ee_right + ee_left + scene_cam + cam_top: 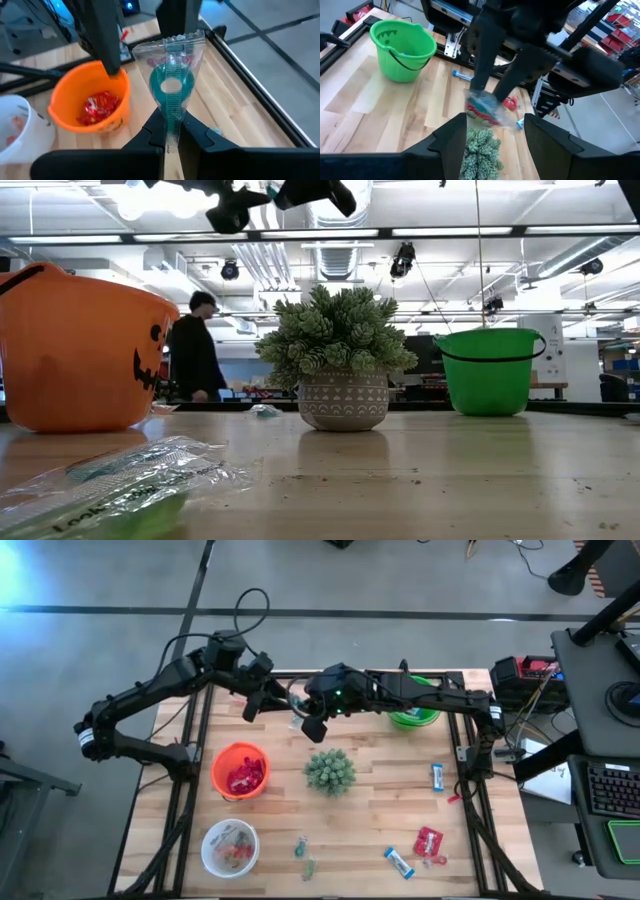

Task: Sort candy
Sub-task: Put the blue gummy into the white bucket

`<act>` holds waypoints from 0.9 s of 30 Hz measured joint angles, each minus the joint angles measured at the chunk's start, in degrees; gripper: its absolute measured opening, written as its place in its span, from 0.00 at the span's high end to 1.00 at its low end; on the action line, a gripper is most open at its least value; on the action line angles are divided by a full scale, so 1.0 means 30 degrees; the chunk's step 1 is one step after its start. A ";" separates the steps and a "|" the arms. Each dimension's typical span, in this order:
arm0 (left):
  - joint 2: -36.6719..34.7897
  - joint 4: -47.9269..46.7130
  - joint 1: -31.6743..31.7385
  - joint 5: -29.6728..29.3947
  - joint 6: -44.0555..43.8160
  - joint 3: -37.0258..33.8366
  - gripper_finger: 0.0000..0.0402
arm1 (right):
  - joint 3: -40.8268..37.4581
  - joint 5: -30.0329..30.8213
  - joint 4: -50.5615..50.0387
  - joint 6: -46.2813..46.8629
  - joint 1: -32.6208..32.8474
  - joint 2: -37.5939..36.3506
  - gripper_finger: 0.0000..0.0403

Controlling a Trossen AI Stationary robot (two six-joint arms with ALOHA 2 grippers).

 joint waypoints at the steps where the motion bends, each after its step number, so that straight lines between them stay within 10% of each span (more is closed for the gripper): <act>1: 0.0042 0.0014 0.0000 -0.0007 0.0010 0.0000 0.55 | -0.0007 -0.0010 0.0227 0.0000 0.0000 0.0000 0.96; 14: 0.0269 0.1345 0.0000 -0.0135 0.0390 0.0000 0.59 | -0.0096 -0.0233 0.0537 0.0007 0.0015 0.0007 0.96; 27: 0.0342 0.1209 -0.0029 -0.0043 0.0725 0.0000 0.96 | -0.0029 -0.0262 0.0544 -0.0008 0.0022 0.0015 0.96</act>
